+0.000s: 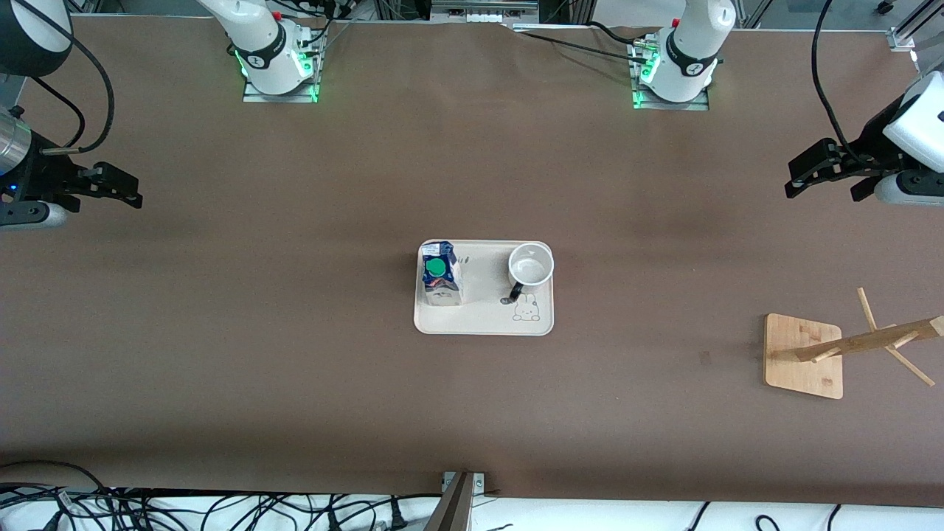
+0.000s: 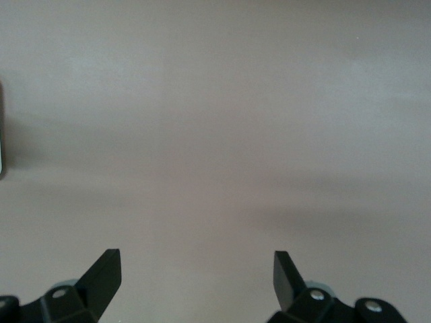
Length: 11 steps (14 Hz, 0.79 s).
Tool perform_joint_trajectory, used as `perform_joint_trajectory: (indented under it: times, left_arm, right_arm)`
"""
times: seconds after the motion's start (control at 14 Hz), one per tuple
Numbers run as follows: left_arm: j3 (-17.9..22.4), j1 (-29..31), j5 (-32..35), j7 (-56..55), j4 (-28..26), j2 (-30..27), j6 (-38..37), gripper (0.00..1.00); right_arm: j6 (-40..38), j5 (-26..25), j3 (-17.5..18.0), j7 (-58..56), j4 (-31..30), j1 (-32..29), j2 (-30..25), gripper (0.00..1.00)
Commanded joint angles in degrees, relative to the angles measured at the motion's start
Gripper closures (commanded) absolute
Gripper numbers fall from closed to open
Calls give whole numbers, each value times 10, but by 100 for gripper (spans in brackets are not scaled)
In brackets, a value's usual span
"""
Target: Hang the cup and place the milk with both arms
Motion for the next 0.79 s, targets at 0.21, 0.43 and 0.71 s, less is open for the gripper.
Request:
perform_joint_trajectory:
  times: [0.21, 0.43, 0.71]
  left_arm:
    - [-2, 4, 11, -43, 16, 6, -13, 0]
    - [-3, 4, 11, -39, 15, 7, -13, 0]
    - [-3, 0, 11, -37, 14, 26, -13, 0]
  right_arm:
    - [-24, -6, -4, 1, 1, -5, 18, 0]
    - [-10, -5, -5, 1, 2, -5, 22, 0]
    - [-7, 10, -6, 1, -2, -5, 22, 0]
